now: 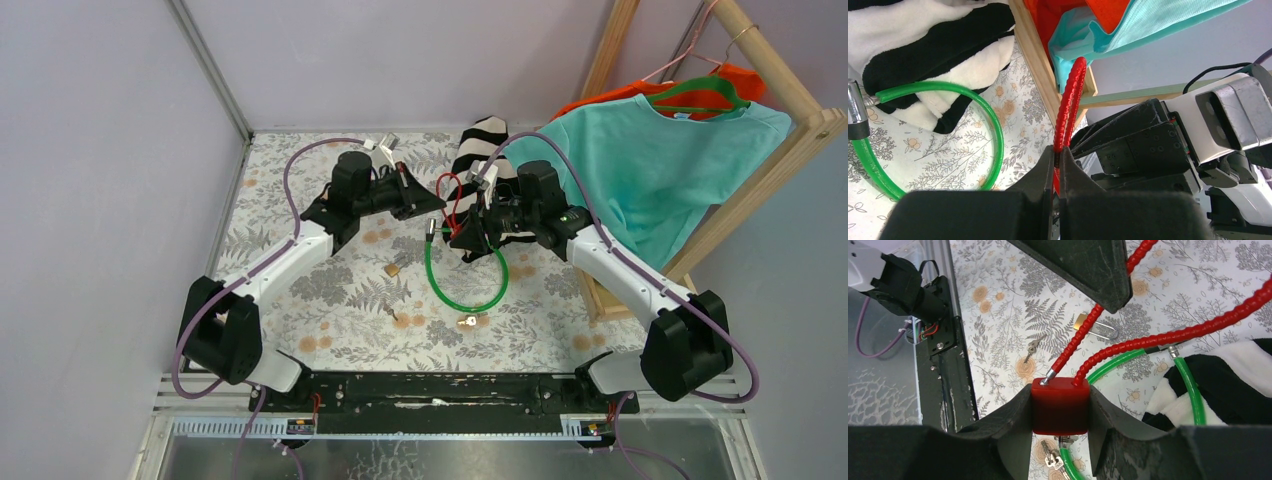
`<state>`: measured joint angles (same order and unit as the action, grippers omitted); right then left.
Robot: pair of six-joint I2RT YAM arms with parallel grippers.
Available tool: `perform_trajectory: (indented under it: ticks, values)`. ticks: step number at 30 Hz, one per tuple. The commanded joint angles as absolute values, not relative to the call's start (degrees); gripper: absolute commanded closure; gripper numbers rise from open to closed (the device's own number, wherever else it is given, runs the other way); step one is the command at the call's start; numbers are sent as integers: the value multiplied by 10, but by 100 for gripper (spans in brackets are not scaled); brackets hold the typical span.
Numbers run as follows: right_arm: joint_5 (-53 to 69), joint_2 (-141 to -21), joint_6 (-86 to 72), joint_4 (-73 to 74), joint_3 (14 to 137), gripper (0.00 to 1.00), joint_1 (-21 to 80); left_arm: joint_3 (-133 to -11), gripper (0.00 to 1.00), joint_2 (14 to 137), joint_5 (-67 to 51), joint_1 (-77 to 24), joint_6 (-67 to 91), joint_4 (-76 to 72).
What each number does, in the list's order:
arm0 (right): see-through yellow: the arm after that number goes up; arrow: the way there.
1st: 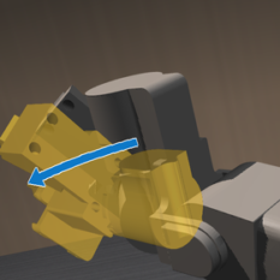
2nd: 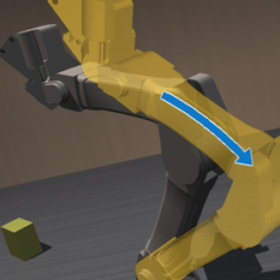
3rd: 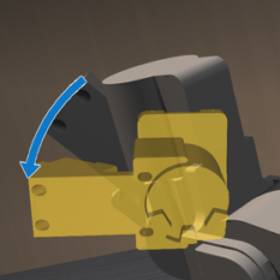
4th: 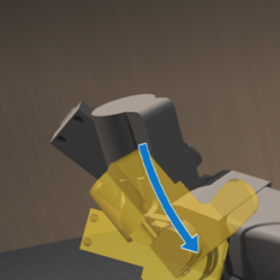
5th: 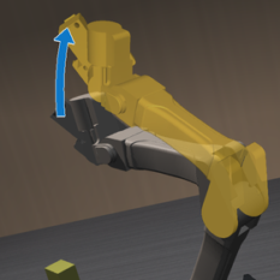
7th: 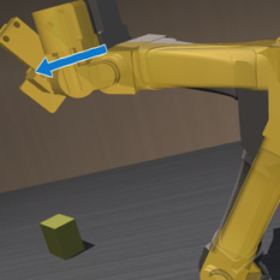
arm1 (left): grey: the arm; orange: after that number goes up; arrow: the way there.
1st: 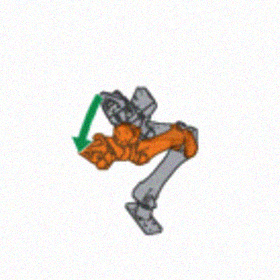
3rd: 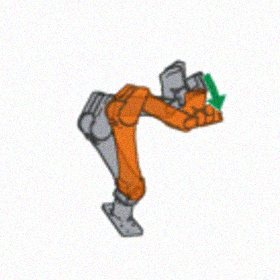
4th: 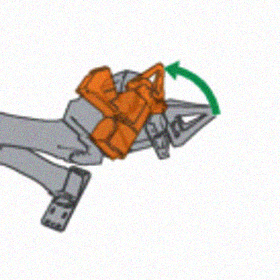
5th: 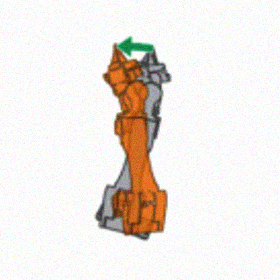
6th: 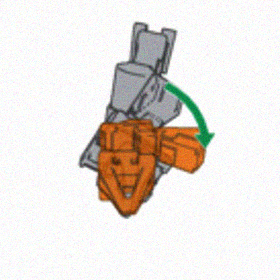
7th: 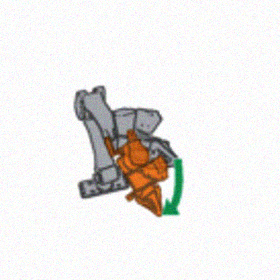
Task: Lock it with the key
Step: Lock the lock.
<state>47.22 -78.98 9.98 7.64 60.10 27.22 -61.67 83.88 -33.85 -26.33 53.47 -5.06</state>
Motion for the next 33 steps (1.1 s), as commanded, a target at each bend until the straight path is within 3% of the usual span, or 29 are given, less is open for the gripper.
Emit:
perform_trajectory:
  ticks: [1,19,33]
  values:
    - [464,-789,91,18,624,100,288,-607,100,838,-348,-287,521,-77]
    - [349,-792,91,30,635,100,289,-585,100,849,-337,-309,507,-87]
    - [416,-778,130,34,628,100,288,-581,100,872,-328,-330,503,-85]
